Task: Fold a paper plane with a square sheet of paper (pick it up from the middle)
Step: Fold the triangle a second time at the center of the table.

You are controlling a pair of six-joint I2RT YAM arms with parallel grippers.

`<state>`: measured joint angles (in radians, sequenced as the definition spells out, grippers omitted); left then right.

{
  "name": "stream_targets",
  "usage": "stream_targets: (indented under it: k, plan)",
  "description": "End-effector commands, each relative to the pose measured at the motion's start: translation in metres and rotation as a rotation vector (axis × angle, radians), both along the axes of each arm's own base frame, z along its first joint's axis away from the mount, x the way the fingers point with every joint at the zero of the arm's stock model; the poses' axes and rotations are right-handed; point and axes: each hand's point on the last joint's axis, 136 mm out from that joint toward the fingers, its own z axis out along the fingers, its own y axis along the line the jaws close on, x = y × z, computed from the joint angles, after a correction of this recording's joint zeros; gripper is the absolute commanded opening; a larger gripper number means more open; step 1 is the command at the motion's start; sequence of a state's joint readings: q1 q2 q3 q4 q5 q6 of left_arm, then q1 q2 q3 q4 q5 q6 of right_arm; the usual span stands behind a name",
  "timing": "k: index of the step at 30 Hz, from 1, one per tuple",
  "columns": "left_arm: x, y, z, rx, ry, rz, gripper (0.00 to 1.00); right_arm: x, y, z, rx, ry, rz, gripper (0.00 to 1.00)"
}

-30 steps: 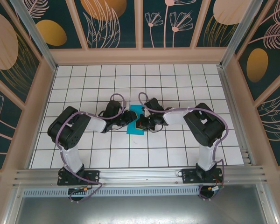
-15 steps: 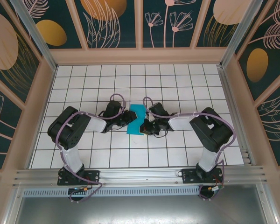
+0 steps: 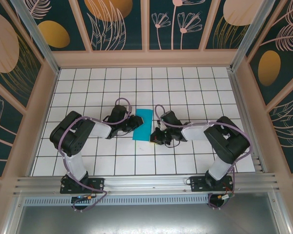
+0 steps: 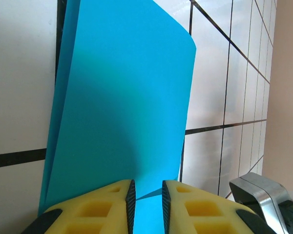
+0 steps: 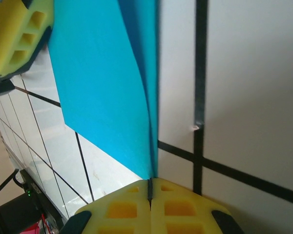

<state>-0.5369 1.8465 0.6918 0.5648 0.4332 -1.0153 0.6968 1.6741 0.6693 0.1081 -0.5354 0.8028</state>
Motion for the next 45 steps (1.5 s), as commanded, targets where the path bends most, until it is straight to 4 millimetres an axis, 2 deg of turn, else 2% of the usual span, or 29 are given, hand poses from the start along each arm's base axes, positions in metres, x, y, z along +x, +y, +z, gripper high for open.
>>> stream_targets:
  k: [1,5,9,14,17,21,23,27,30,35,42,43,45]
  plan:
    - [-0.015,0.023,-0.039,0.134,0.108,0.043,0.24,-0.006,-0.010,0.003,-0.002,0.032,-0.025,0.00]
    - [-0.015,0.023,-0.038,0.132,0.104,0.043,0.24,0.008,0.005,0.035,0.088,-0.052,-0.016,0.00]
    - [-0.015,0.022,-0.037,0.132,0.102,0.038,0.25,0.020,0.016,0.042,0.109,-0.077,-0.005,0.00]
    - [-0.014,0.021,-0.035,0.125,0.098,0.035,0.25,0.036,0.032,0.028,0.101,-0.054,0.003,0.00]
    - [-0.014,0.021,-0.032,0.125,0.092,0.033,0.25,0.036,0.022,0.002,0.004,-0.026,-0.010,0.00]
    - [-0.010,0.017,-0.023,0.110,0.069,0.016,0.27,0.022,0.007,-0.023,-0.058,0.029,-0.023,0.00]
    - [-0.008,0.014,-0.015,0.105,0.053,0.004,0.29,0.016,0.001,-0.030,-0.070,0.046,-0.028,0.00]
    - [0.004,0.011,0.021,0.125,-0.030,-0.018,0.37,0.014,-0.005,-0.034,-0.102,0.047,-0.041,0.00]
    - [0.009,0.008,0.049,0.111,-0.087,-0.028,0.39,0.014,-0.004,-0.033,-0.097,0.047,-0.041,0.00]
    - [-0.007,-0.002,0.057,-0.002,-0.063,-0.054,0.26,0.015,-0.004,-0.034,-0.097,0.048,-0.046,0.00]
    - [-0.032,-0.019,0.031,-0.039,0.013,-0.098,0.06,0.015,-0.005,-0.035,-0.102,0.051,-0.050,0.00]
    - [-0.035,-0.019,0.022,-0.033,0.034,-0.099,0.02,0.015,-0.005,-0.035,-0.102,0.052,-0.050,0.00]
    - [-0.035,-0.017,0.012,-0.010,0.056,-0.090,0.00,0.015,-0.005,-0.036,-0.103,0.054,-0.051,0.00]
